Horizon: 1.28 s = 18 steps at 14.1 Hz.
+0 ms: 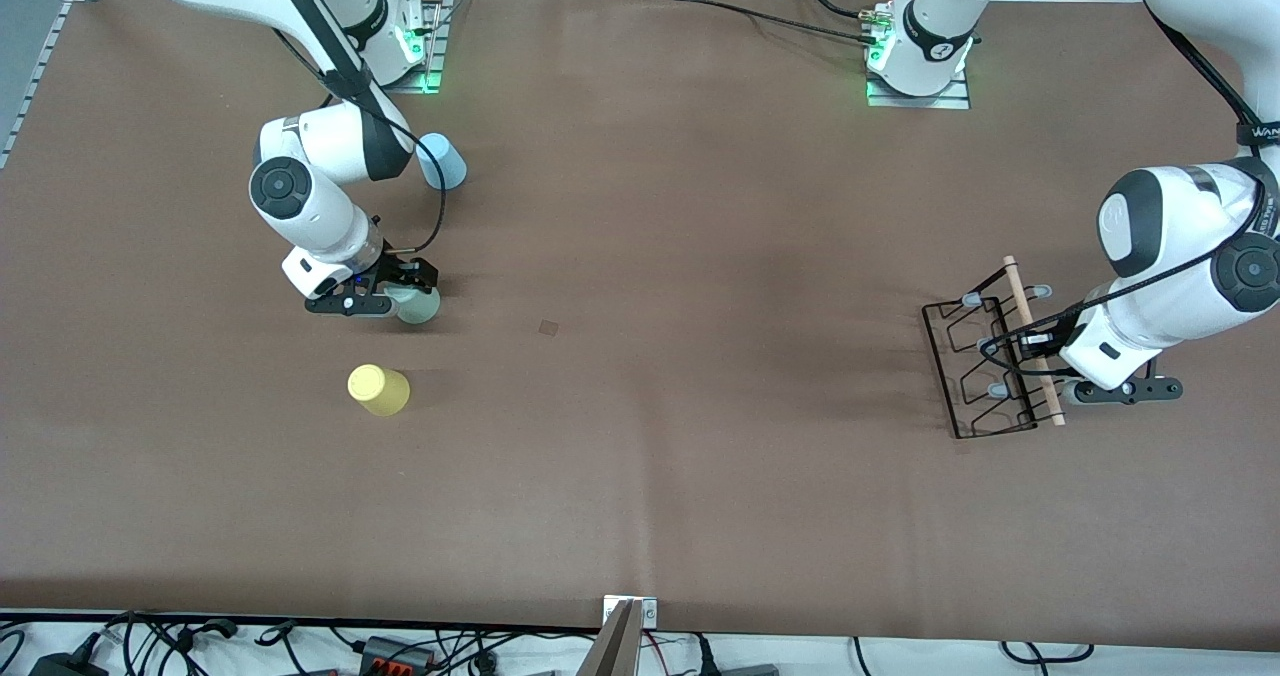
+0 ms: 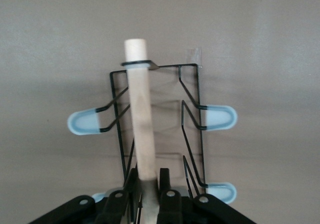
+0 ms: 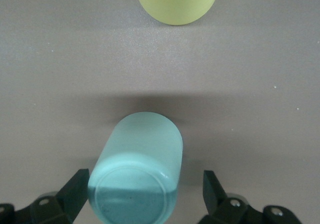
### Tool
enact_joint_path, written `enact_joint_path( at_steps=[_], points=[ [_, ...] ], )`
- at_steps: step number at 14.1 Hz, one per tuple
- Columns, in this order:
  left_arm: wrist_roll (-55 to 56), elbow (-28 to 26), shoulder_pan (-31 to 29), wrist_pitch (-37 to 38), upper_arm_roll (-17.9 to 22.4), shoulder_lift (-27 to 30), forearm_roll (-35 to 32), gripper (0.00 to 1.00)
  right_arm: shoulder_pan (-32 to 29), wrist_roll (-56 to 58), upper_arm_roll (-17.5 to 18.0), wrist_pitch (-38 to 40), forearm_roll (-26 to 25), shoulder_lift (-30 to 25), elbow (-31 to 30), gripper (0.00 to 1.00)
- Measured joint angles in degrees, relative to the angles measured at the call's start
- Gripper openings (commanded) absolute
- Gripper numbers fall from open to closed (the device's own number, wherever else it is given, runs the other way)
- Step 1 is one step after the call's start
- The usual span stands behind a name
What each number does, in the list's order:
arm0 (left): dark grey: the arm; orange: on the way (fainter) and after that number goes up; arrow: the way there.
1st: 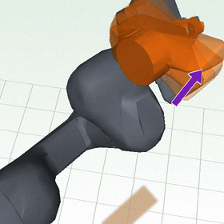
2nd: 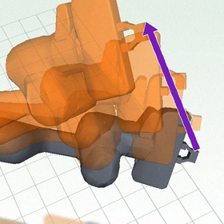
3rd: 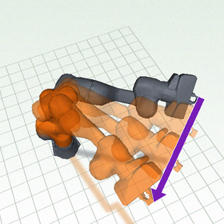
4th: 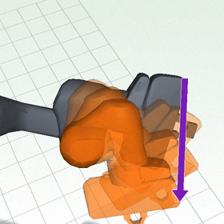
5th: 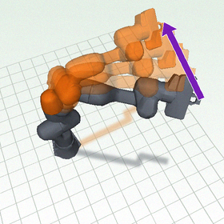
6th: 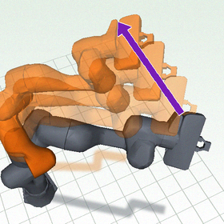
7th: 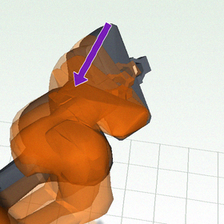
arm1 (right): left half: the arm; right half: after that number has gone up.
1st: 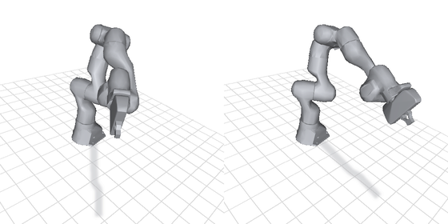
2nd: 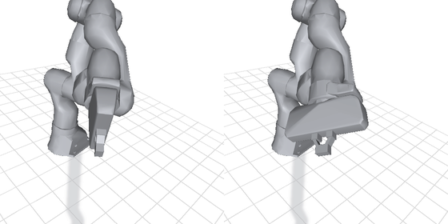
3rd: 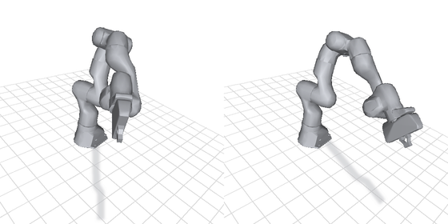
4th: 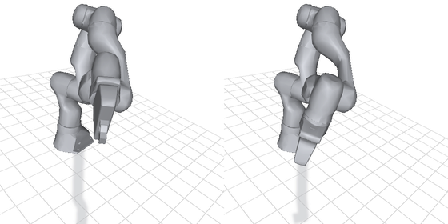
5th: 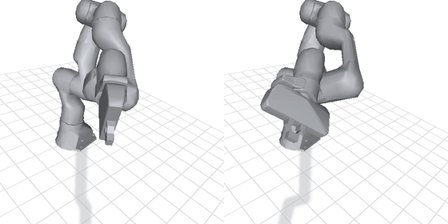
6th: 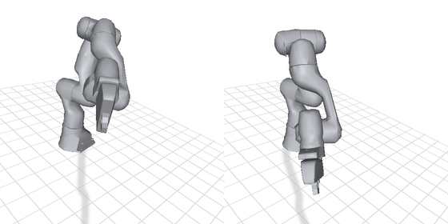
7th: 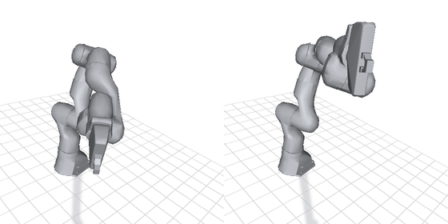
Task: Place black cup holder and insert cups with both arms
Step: 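Carry the wire rack by its dowel with the left gripper to mid-table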
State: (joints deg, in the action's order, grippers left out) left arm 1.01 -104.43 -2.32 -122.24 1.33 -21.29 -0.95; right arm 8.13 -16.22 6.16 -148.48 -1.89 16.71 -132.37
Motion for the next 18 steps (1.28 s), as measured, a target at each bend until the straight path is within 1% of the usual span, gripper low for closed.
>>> enact_joint_path(
  at_steps=[4, 6, 7, 9, 11, 13, 15, 16, 18],
  points=[
    [0.19, 0.21, 0.24, 1.35, -0.27, 0.44, -0.01, 0.04, 0.0, -0.02, -0.02, -0.62, 0.0, 0.2, -0.1, 1.0],
    [0.11, 2.22, 0.37, 3.19, -1.2, 0.74, -0.01, 0.04, 0.0, -0.03, -0.05, -0.72, 0.0, 0.2, -0.11, 1.0],
    [0.11, 4.1, 0.43, 5.64, -2.16, 0.96, -0.01, 0.04, 0.0, -0.04, -0.06, -0.76, 0.0, 0.2, -0.11, 1.0],
    [0.44, 8.56, 0.63, 11.15, -5.4, 1.69, 0.01, 0.04, 0.01, -0.04, -0.06, -0.77, 0.0, 0.2, -0.11, 1.0],
    [2.36, 11.68, 1.12, 13.4, -9.98, 2.37, 0.01, 0.04, 0.01, -0.04, -0.07, -0.89, 0.0, 0.2, -0.11, 1.0],
    [6.17, 12.56, 1.82, 13.67, -14.58, 2.42, 0.01, 0.04, 0.02, -0.04, -0.08, -1.83, 0.0, 0.2, -0.11, 1.0],
    [11.81, 12.55, 3.33, 13.68, -18.36, 2.25, 0.01, 0.04, 0.16, -0.04, -0.07, -2.81, 0.0, 0.2, -0.11, 1.0],
    [15.41, 12.55, 4.7, 13.6, -19.81, 2.08, -0.01, 0.04, 0.36, -0.04, -0.07, -3.29, 0.0, 0.21, -0.11, 1.0],
    [23.57, 12.39, 9.24, 12.5, -21.04, 1.65, -0.04, 0.04, 0.68, -0.04, -0.07, -3.9, 0.0, 0.21, -0.11, 1.0]
  ],
)
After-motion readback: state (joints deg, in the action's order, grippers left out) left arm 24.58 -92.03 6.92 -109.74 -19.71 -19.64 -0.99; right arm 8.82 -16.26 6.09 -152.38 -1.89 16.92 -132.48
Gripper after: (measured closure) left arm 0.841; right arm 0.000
